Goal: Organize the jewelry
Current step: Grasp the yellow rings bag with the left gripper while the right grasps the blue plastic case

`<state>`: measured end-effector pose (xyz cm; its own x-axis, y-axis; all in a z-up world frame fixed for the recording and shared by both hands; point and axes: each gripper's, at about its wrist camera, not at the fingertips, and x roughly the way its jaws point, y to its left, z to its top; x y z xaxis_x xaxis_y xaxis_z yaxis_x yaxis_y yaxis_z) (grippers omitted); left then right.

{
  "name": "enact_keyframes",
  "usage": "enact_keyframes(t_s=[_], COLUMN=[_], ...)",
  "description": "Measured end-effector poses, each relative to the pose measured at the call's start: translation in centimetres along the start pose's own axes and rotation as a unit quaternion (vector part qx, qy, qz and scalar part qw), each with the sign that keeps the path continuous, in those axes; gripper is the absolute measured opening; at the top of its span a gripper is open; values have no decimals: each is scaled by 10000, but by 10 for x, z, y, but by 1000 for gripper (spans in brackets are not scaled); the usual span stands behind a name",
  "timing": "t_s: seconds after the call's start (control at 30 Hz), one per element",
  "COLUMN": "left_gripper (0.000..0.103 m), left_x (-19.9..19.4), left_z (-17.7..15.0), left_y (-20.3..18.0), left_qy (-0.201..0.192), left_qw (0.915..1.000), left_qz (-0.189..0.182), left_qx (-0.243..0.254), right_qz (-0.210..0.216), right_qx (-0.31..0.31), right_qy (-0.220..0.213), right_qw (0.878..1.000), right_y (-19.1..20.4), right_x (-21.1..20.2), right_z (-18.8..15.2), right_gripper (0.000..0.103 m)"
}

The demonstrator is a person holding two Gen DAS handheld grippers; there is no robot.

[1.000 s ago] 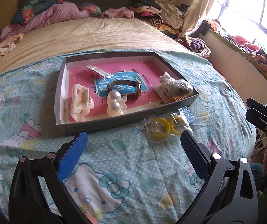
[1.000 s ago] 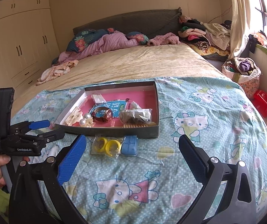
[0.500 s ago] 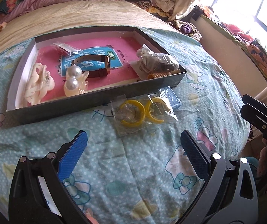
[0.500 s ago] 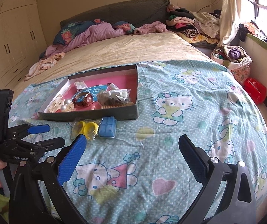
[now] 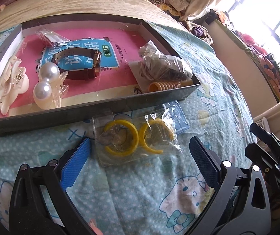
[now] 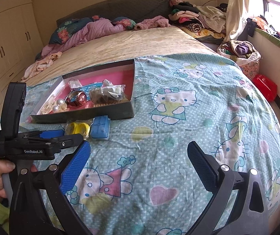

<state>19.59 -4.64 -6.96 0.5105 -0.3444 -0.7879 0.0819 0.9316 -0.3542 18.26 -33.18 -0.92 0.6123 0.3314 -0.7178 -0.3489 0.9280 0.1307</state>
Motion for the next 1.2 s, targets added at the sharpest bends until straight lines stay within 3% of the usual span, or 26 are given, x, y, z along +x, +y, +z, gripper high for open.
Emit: enact_keyframes(t_s=[0.1,0.17,0.3,0.8,0.87,0.97,1.03,1.07,1.1,1.2], left_gripper=[93,81,76,75,75,75,75,75,75,75], left_x=[4,5,2,-54,-60,-69,-74,-77,-80,-88], left_z=[2,4,2,10,11,14,15,16,16,16], left_y=[-2,-4,-4,18,20,25,29,31,33,41], left_qy=[-60,-117,-144,-588,-661,-780,-857,-897,-939,-1044], left_qw=[9999,9994,9988,9982,9977,9969,9963,9960,9956,9944], left_qz=[112,288,342,-126,-125,-72,-32,0,26,146], left_qx=[31,136,324,85,77,37,16,8,-5,-54], right_qz=[-57,-69,-129,156,197,179,366,443,518,756], right_qx=[-44,-69,-166,-790,-872,-1020,-954,-924,-913,-869], right_qy=[75,124,243,734,756,696,703,722,711,607], right_qw=[9999,9999,9995,9940,9931,9922,9923,9921,9919,9915], right_y=[-1,-1,-1,48,54,61,61,60,60,61], right_x=[8,14,27,97,106,111,114,115,114,105], right_z=[-1,-1,-3,12,13,17,20,21,21,19], right_gripper=[99,99,99,98,92,70,45,38,34,33])
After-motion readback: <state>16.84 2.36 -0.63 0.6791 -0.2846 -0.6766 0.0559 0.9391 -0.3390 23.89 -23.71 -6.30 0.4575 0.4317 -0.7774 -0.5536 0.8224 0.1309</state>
